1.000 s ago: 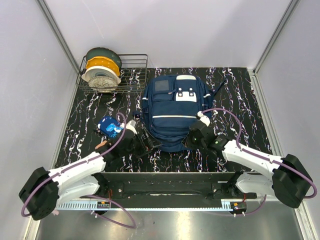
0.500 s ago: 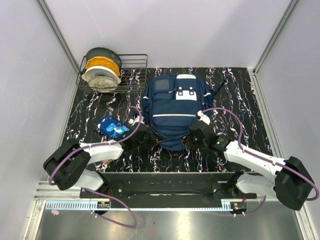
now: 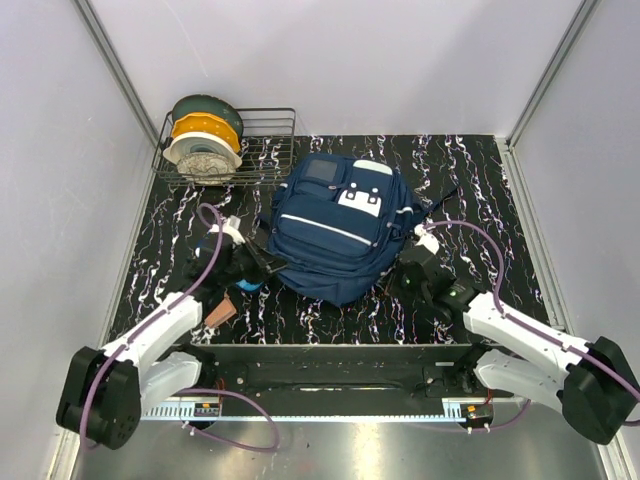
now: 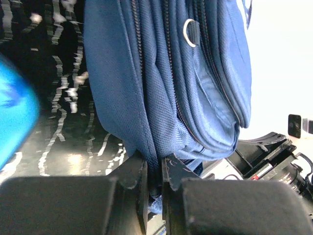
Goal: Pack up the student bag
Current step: Zip the student bag at the center of the board.
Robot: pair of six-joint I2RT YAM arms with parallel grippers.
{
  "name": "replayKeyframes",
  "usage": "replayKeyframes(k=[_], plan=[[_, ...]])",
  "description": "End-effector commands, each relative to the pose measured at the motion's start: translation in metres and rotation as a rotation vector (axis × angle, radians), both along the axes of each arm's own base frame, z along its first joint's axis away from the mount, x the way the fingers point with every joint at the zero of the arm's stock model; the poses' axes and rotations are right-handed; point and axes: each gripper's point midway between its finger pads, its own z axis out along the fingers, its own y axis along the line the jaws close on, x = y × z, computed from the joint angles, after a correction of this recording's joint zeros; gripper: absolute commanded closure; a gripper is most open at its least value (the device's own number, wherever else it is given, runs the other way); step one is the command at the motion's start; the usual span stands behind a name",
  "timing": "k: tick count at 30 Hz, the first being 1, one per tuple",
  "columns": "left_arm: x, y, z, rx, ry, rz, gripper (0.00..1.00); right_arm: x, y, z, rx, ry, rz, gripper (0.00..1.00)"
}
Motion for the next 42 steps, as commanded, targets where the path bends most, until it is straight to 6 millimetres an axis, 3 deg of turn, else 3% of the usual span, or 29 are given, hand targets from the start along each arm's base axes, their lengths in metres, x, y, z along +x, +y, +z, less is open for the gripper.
replayKeyframes(k=[1, 5, 10, 14, 21, 25, 30, 34, 39, 42], plan=[[0.027, 0.036, 0.040, 0.074, -0.150, -0.004, 1.00, 0.008, -0.041, -0.018, -0.118, 0.011, -0.129, 1.00], [0.031, 0.049, 0.046, 0.030, -0.146, -0.035, 1.00, 0.018, -0.058, -0.024, -0.138, 0.030, -0.197, 1.00], [0.026, 0.041, 0.058, -0.010, -0.169, -0.123, 1.00, 0.041, -0.091, -0.037, -0.109, 0.085, -0.353, 1.00], [0.018, 0.039, 0.056, -0.002, -0.168, -0.166, 1.00, 0.063, -0.094, -0.051, -0.088, 0.100, -0.385, 1.00], [0.015, 0.041, 0.061, -0.019, -0.179, -0.176, 1.00, 0.116, -0.105, -0.051, 0.026, 0.038, -0.419, 1.00], [0.013, 0.041, 0.056, -0.031, -0.163, -0.194, 1.00, 0.130, -0.117, -0.057, 0.063, 0.047, -0.432, 1.00], [0.012, 0.042, 0.049, -0.055, -0.142, -0.212, 1.00, 0.141, -0.132, -0.047, 0.124, 0.004, -0.460, 1.00], [0.014, 0.036, 0.053, -0.082, -0.150, -0.266, 1.00, 0.132, -0.129, -0.024, 0.152, -0.037, -0.418, 1.00], [0.021, 0.019, 0.053, -0.056, -0.166, -0.344, 1.00, 0.078, -0.128, -0.033, 0.132, 0.060, -0.400, 1.00], [0.029, 0.003, 0.046, -0.016, -0.151, -0.385, 1.00, 0.038, -0.141, -0.035, 0.095, 0.085, -0.453, 1.00]])
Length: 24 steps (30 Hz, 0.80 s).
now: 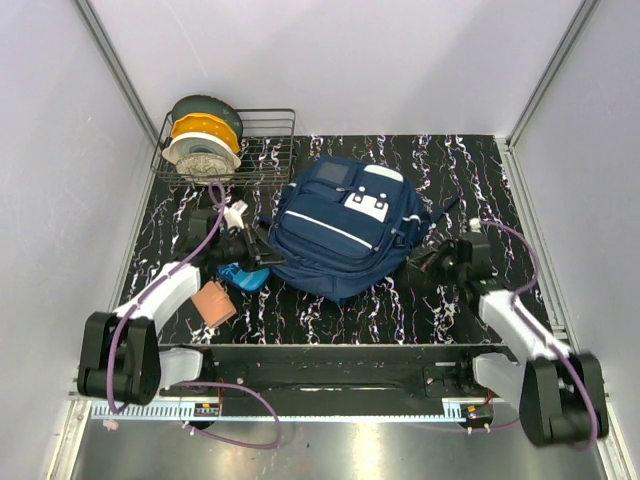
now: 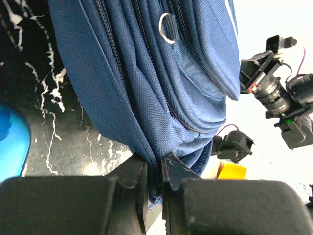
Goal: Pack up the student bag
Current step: Zip the student bag at the center of the board.
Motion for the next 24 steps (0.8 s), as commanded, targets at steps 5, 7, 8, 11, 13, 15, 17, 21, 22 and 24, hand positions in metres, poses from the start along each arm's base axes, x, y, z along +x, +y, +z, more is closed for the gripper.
replayKeyframes(k=[5, 7, 8, 11, 13, 15, 17, 21, 22, 24], plan=[[0.055, -0.032, 0.023, 0.046, -0.166, -0.124, 1.00, -0.071, -0.052, 0.011, -0.105, 0.007, -0.222, 1.00], [0.075, -0.035, 0.037, 0.058, -0.201, -0.129, 0.99, -0.077, -0.049, 0.017, -0.066, -0.011, -0.230, 1.00], [0.082, -0.031, 0.024, 0.111, -0.169, -0.119, 0.99, -0.080, -0.048, 0.013, -0.064, 0.007, -0.228, 1.00], [0.104, -0.025, 0.022, 0.185, -0.172, -0.106, 0.80, -0.077, -0.048, 0.009, -0.061, 0.027, -0.232, 0.93], [0.114, -0.026, 0.029, 0.185, -0.180, -0.112, 0.91, -0.072, -0.048, 0.011, -0.076, 0.049, -0.227, 0.67], [0.116, -0.029, 0.027, 0.164, -0.172, -0.119, 0.91, -0.065, -0.053, 0.018, -0.107, 0.042, -0.239, 0.64], [0.119, -0.029, 0.025, 0.160, -0.168, -0.104, 0.75, -0.055, -0.060, 0.035, -0.126, 0.002, -0.275, 0.45], [0.124, -0.025, 0.026, 0.172, -0.175, -0.088, 0.38, -0.040, -0.061, 0.058, -0.124, -0.044, -0.288, 0.32], [0.125, -0.024, 0.028, 0.180, -0.181, -0.084, 0.29, -0.036, -0.059, 0.063, -0.116, -0.055, -0.284, 0.31], [0.126, -0.018, 0.038, 0.224, -0.215, -0.063, 0.19, -0.027, -0.056, 0.060, -0.110, -0.032, -0.275, 0.29]])
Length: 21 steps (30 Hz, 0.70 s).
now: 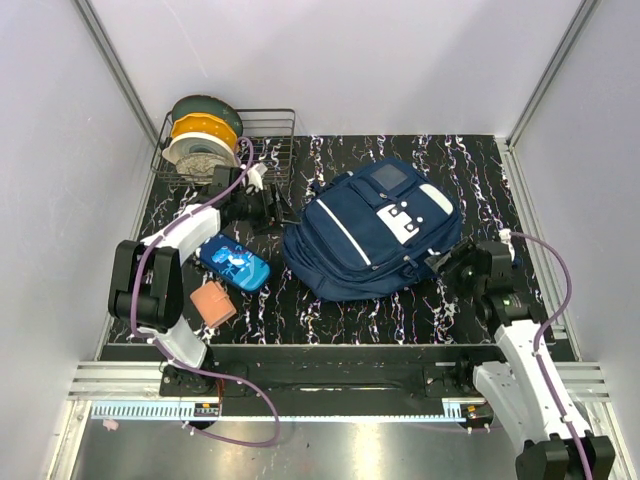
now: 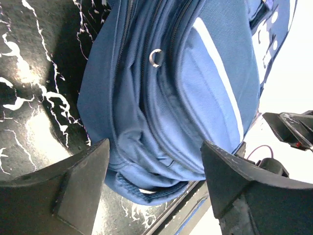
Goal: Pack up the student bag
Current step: Zip the student bag at the center of the board, then unzip the student bag at the center of the board.
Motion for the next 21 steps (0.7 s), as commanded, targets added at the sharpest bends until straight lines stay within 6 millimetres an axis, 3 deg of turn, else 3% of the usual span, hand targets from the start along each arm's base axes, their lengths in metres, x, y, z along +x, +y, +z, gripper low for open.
replayKeyframes(k=[1, 3, 4, 6, 8, 11, 14, 17, 21], plan=[[0.026, 0.007, 0.045, 0.044, -0.190, 0.037, 0.12, 0.032, -0.002, 0.026, -0.003, -0.060, -0.025, 0.26], [0.024, 0.016, 0.058, 0.091, -0.232, 0.073, 0.07, 0.044, -0.001, 0.019, -0.005, -0.027, -0.024, 0.22], [0.022, 0.019, 0.062, 0.098, -0.247, 0.083, 0.02, 0.052, 0.000, 0.025, -0.005, -0.039, -0.016, 0.22], [0.014, 0.019, 0.079, 0.092, -0.290, 0.091, 0.01, 0.067, 0.003, 0.020, -0.006, -0.015, 0.006, 0.21], [0.003, 0.016, 0.095, 0.082, -0.327, 0.087, 0.01, 0.082, 0.009, 0.038, 0.001, -0.062, 0.043, 0.22], [-0.017, -0.002, 0.106, 0.076, -0.357, 0.052, 0.01, 0.095, 0.022, 0.054, -0.008, -0.147, 0.162, 0.39], [-0.040, -0.030, 0.103, 0.052, -0.358, -0.035, 0.01, 0.088, 0.033, 0.054, -0.083, -0.213, 0.339, 0.44], [-0.046, -0.038, 0.090, 0.017, -0.335, -0.063, 0.01, 0.074, 0.043, 0.044, -0.105, -0.188, 0.484, 0.44], [-0.045, -0.041, 0.071, 0.026, -0.301, -0.089, 0.01, 0.068, 0.041, 0.020, -0.083, -0.103, 0.459, 0.45]])
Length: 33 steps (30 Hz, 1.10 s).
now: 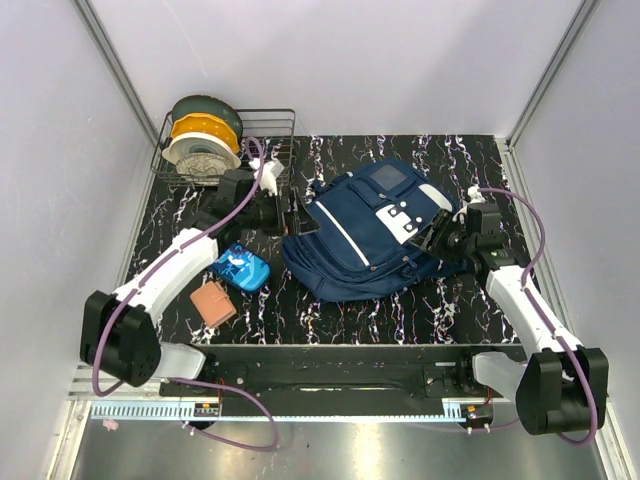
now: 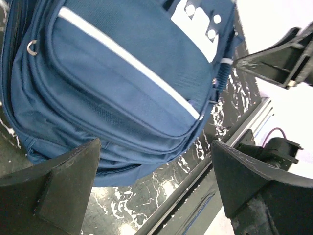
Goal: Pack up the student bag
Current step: Unzip the student bag at the center of the board.
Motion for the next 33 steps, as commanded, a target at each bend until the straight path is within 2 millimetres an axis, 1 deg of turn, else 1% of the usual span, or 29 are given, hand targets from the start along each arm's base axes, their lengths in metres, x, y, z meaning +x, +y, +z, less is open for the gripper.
replayKeyframes(k=[1, 4, 6, 7, 8, 9, 10, 12, 15, 18, 19, 20, 22, 23, 24, 25, 27, 28, 29, 30, 33], plan=[[0.005, -0.002, -0.025, 0.008, 0.041, -0.019, 0.01, -0.003, 0.004, -0.009, -0.031, 0.004, 0.089, 0.46], [0.001, -0.003, -0.039, 0.027, 0.081, -0.040, 0.01, -0.008, 0.004, -0.024, -0.032, 0.045, 0.091, 0.47], [-0.003, -0.002, -0.052, 0.041, 0.111, -0.041, 0.01, -0.011, 0.010, -0.029, 0.004, 0.050, 0.109, 0.48], [-0.004, -0.002, -0.056, 0.045, 0.119, -0.041, 0.01, -0.011, 0.016, -0.026, 0.035, 0.032, 0.137, 0.48], [-0.008, -0.001, -0.063, 0.049, 0.135, -0.039, 0.01, -0.012, 0.018, -0.028, 0.050, 0.034, 0.138, 0.49], [-0.009, -0.001, -0.066, 0.050, 0.140, -0.038, 0.01, -0.015, 0.019, -0.036, 0.059, 0.047, 0.141, 0.51], [-0.010, -0.001, -0.068, 0.047, 0.142, -0.036, 0.01, -0.014, 0.021, -0.036, 0.069, 0.038, 0.147, 0.53], [-0.013, 0.000, -0.074, 0.050, 0.154, -0.036, 0.01, -0.017, 0.023, -0.043, 0.073, 0.053, 0.161, 0.53], [-0.015, 0.000, -0.079, 0.051, 0.162, -0.038, 0.01, -0.020, 0.026, -0.048, 0.081, 0.044, 0.194, 0.55], [-0.015, -0.002, -0.083, 0.047, 0.175, -0.047, 0.01, -0.019, 0.030, -0.047, 0.091, 0.027, 0.218, 0.58], [-0.015, -0.002, -0.084, 0.046, 0.178, -0.050, 0.01, -0.021, 0.033, -0.046, 0.103, 0.028, 0.240, 0.67], [-0.015, -0.002, -0.085, 0.048, 0.179, -0.050, 0.01, -0.022, 0.033, -0.045, 0.108, 0.027, 0.242, 0.72], [-0.015, -0.002, -0.088, 0.050, 0.183, -0.049, 0.01, -0.026, 0.037, -0.043, 0.123, 0.020, 0.264, 0.74], [-0.015, -0.002, -0.088, 0.051, 0.184, -0.049, 0.01, -0.027, 0.037, -0.041, 0.126, 0.013, 0.265, 0.84], [-0.015, -0.002, -0.091, 0.052, 0.190, -0.050, 0.01, -0.029, 0.036, -0.044, 0.128, 0.023, 0.260, 0.87], [-0.015, -0.002, -0.092, 0.050, 0.192, -0.052, 0.01, -0.029, 0.036, -0.045, 0.124, 0.028, 0.251, 0.87], [-0.015, -0.003, -0.095, 0.052, 0.200, -0.052, 0.01, -0.030, 0.036, -0.044, 0.126, 0.026, 0.259, 0.90], [-0.015, -0.004, -0.095, 0.049, 0.199, -0.053, 0.01, -0.031, 0.037, -0.044, 0.131, 0.032, 0.263, 0.89], [-0.015, -0.004, -0.096, 0.049, 0.203, -0.055, 0.01, -0.031, 0.037, -0.044, 0.129, 0.037, 0.267, 0.84], [-0.015, -0.005, -0.096, 0.048, 0.202, -0.058, 0.01, -0.032, 0.037, -0.044, 0.128, 0.040, 0.271, 0.73], [-0.016, -0.006, -0.097, 0.050, 0.204, -0.059, 0.02, -0.033, 0.034, -0.049, 0.112, 0.060, 0.252, 0.69]])
